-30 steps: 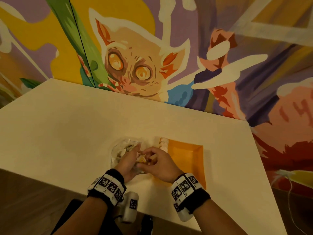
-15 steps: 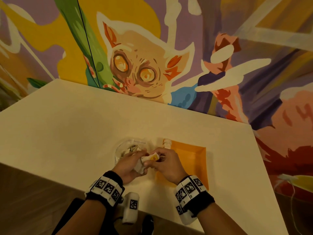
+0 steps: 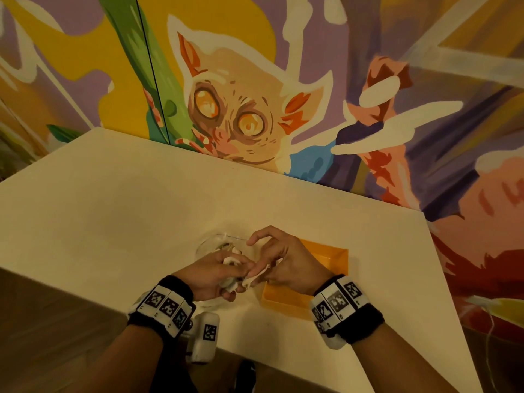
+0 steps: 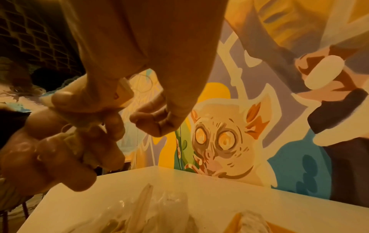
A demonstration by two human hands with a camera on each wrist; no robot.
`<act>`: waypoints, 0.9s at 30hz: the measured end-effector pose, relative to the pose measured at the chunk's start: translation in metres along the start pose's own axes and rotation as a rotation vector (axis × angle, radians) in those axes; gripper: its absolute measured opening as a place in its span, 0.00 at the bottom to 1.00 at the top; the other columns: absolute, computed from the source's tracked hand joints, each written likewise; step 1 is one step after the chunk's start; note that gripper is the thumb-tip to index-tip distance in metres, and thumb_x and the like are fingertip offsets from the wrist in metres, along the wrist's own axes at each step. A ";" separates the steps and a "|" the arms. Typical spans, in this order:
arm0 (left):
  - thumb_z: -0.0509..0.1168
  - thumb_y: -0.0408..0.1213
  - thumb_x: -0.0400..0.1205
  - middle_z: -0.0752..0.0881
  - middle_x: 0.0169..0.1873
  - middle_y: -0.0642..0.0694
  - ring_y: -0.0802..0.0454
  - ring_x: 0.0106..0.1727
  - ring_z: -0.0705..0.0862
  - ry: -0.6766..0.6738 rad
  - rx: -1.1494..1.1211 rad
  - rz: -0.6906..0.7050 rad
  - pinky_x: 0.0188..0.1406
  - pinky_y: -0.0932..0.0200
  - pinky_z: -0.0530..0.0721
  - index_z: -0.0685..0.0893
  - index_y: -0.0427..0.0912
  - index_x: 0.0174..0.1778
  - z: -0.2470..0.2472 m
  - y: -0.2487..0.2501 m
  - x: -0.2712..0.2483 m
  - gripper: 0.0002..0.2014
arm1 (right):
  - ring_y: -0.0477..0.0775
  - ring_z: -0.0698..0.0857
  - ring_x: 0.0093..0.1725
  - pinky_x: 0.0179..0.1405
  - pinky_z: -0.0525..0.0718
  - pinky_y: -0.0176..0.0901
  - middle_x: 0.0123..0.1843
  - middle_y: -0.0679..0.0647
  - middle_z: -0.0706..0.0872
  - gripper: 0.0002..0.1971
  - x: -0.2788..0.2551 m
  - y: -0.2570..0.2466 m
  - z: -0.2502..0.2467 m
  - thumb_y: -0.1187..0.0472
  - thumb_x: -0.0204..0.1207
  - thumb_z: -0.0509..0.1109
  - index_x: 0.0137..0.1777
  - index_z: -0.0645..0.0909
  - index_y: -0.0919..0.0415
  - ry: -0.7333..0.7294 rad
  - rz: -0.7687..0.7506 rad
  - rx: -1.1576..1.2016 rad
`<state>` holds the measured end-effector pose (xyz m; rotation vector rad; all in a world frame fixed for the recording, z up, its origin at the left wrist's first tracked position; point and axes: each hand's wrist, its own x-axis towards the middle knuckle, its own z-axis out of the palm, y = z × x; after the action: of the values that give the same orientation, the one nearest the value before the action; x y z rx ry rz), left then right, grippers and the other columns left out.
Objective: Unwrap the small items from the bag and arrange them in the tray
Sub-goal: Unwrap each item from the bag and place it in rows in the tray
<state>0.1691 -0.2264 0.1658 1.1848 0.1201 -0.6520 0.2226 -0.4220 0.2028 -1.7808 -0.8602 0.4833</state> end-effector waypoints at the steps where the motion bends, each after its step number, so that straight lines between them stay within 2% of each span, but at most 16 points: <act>1: 0.74 0.37 0.72 0.81 0.34 0.38 0.49 0.30 0.77 0.016 -0.008 0.022 0.23 0.63 0.71 0.87 0.38 0.44 0.000 0.000 0.001 0.09 | 0.39 0.81 0.43 0.43 0.86 0.45 0.61 0.51 0.80 0.13 0.001 -0.001 0.000 0.71 0.58 0.85 0.43 0.92 0.62 -0.005 0.019 -0.008; 3: 0.74 0.33 0.74 0.80 0.33 0.38 0.49 0.30 0.77 0.079 -0.037 0.072 0.23 0.62 0.71 0.87 0.37 0.42 0.000 0.001 0.002 0.05 | 0.42 0.83 0.49 0.46 0.84 0.41 0.61 0.48 0.80 0.17 0.001 -0.001 0.000 0.69 0.59 0.85 0.48 0.91 0.55 0.021 0.075 -0.001; 5: 0.74 0.34 0.76 0.81 0.35 0.41 0.50 0.31 0.77 0.174 -0.047 0.134 0.25 0.61 0.71 0.85 0.37 0.45 0.001 0.002 0.004 0.07 | 0.50 0.85 0.51 0.49 0.86 0.44 0.61 0.46 0.81 0.25 -0.002 0.001 0.000 0.65 0.62 0.85 0.59 0.86 0.48 0.066 0.143 0.071; 7: 0.72 0.38 0.75 0.83 0.36 0.42 0.50 0.32 0.76 0.265 -0.055 0.205 0.24 0.60 0.70 0.86 0.36 0.47 0.001 0.002 0.006 0.10 | 0.51 0.87 0.49 0.50 0.87 0.44 0.61 0.48 0.81 0.31 -0.005 0.003 0.002 0.63 0.65 0.84 0.67 0.79 0.46 0.112 0.219 0.207; 8: 0.72 0.39 0.75 0.83 0.36 0.42 0.49 0.32 0.76 0.303 -0.045 0.239 0.23 0.60 0.70 0.86 0.35 0.48 0.002 0.001 0.007 0.11 | 0.50 0.87 0.48 0.49 0.87 0.43 0.61 0.51 0.81 0.30 -0.005 0.003 0.005 0.62 0.68 0.82 0.69 0.77 0.48 0.155 0.265 0.271; 10: 0.73 0.42 0.74 0.82 0.35 0.38 0.45 0.31 0.75 0.371 0.020 0.297 0.24 0.58 0.70 0.88 0.34 0.47 0.002 0.000 0.010 0.14 | 0.51 0.88 0.43 0.42 0.88 0.42 0.58 0.59 0.84 0.21 -0.001 0.008 0.010 0.60 0.73 0.78 0.66 0.79 0.54 0.293 0.327 0.329; 12: 0.76 0.46 0.72 0.80 0.34 0.35 0.42 0.33 0.73 0.420 0.086 0.325 0.27 0.55 0.70 0.89 0.37 0.46 0.004 -0.001 0.012 0.16 | 0.50 0.87 0.38 0.36 0.86 0.42 0.50 0.62 0.87 0.11 0.004 0.013 0.014 0.61 0.75 0.76 0.56 0.84 0.62 0.427 0.305 0.259; 14: 0.76 0.46 0.71 0.80 0.32 0.35 0.42 0.33 0.74 0.454 0.095 0.356 0.28 0.54 0.72 0.90 0.41 0.47 0.006 0.001 0.012 0.15 | 0.48 0.86 0.35 0.34 0.84 0.41 0.43 0.59 0.89 0.05 0.006 0.019 0.014 0.62 0.76 0.75 0.48 0.87 0.62 0.486 0.251 0.198; 16: 0.74 0.44 0.74 0.80 0.31 0.33 0.44 0.32 0.76 0.490 0.132 0.388 0.29 0.54 0.75 0.92 0.45 0.48 0.008 0.005 0.012 0.11 | 0.43 0.85 0.36 0.36 0.82 0.37 0.41 0.50 0.90 0.01 0.007 0.022 0.011 0.61 0.75 0.76 0.45 0.88 0.58 0.483 0.221 0.139; 17: 0.74 0.42 0.76 0.82 0.30 0.33 0.46 0.30 0.77 0.508 0.186 0.407 0.29 0.55 0.76 0.92 0.45 0.48 0.008 0.007 0.011 0.08 | 0.40 0.85 0.37 0.37 0.82 0.35 0.41 0.47 0.90 0.01 0.007 0.023 0.009 0.61 0.75 0.76 0.43 0.89 0.55 0.468 0.209 0.109; 19: 0.73 0.38 0.79 0.87 0.29 0.42 0.52 0.28 0.81 0.540 0.326 0.454 0.29 0.58 0.79 0.93 0.43 0.46 0.010 0.012 0.011 0.05 | 0.40 0.85 0.38 0.40 0.82 0.35 0.40 0.45 0.91 0.03 0.007 0.025 0.008 0.61 0.74 0.77 0.42 0.89 0.51 0.458 0.190 0.066; 22: 0.73 0.34 0.78 0.91 0.36 0.51 0.63 0.34 0.86 0.598 0.438 0.528 0.34 0.71 0.80 0.92 0.40 0.43 0.012 0.019 0.014 0.03 | 0.43 0.86 0.41 0.46 0.84 0.36 0.40 0.46 0.91 0.03 0.008 0.027 0.010 0.60 0.74 0.78 0.41 0.89 0.50 0.504 0.169 0.018; 25: 0.74 0.38 0.78 0.90 0.35 0.56 0.68 0.31 0.83 0.583 0.594 0.478 0.32 0.75 0.77 0.92 0.42 0.41 0.012 0.021 0.016 0.04 | 0.39 0.86 0.41 0.44 0.82 0.31 0.39 0.43 0.91 0.06 0.010 0.030 0.012 0.61 0.73 0.78 0.39 0.88 0.48 0.545 0.169 0.006; 27: 0.74 0.42 0.78 0.90 0.39 0.57 0.70 0.39 0.85 0.580 0.719 0.438 0.38 0.78 0.76 0.91 0.45 0.40 0.008 0.021 0.017 0.05 | 0.38 0.85 0.39 0.42 0.82 0.30 0.40 0.44 0.90 0.06 0.011 0.035 0.013 0.62 0.73 0.78 0.38 0.88 0.49 0.572 0.200 0.038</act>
<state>0.1924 -0.2356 0.1788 2.0008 0.1091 0.0790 0.2321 -0.4124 0.1667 -1.8405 -0.2746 0.0968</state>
